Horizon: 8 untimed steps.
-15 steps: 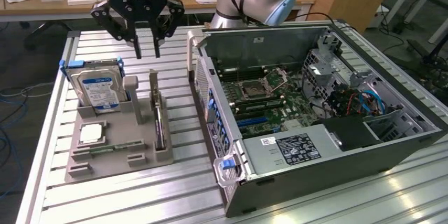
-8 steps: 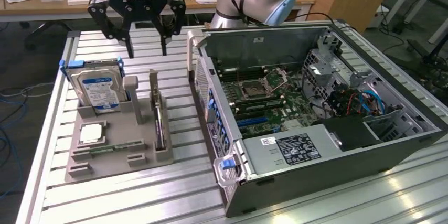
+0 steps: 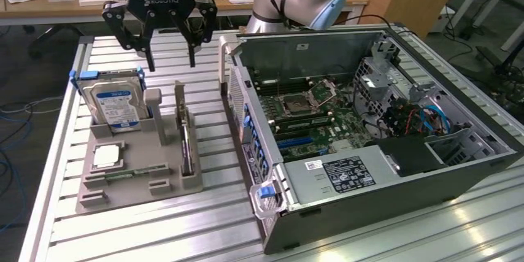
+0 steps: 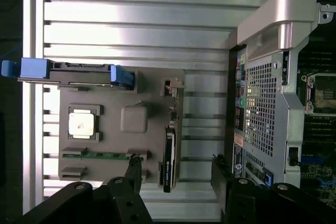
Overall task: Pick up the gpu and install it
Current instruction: 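Pick up the gpu and move the gpu toward the slot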
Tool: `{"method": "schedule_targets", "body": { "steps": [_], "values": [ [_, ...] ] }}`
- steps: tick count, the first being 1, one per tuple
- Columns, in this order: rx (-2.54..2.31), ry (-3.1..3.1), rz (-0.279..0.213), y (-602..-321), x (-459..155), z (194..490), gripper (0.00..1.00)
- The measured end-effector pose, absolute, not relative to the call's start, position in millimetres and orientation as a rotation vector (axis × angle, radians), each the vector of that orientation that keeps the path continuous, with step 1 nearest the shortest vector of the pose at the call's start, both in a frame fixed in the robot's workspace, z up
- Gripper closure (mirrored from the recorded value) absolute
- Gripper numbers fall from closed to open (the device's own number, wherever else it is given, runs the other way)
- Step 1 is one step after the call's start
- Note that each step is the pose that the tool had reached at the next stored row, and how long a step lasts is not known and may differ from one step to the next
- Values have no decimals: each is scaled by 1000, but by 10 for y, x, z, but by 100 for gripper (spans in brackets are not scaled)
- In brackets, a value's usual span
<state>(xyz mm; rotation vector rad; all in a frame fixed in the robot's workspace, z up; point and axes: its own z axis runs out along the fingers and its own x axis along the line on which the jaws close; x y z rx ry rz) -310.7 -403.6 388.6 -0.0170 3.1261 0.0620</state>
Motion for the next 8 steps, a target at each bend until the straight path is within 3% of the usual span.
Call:
{"method": "schedule_targets", "body": {
  "steps": [8],
  "values": [
    [-15, 3136, 62, -4051, -3107, 3884, 35]
  ]
}}
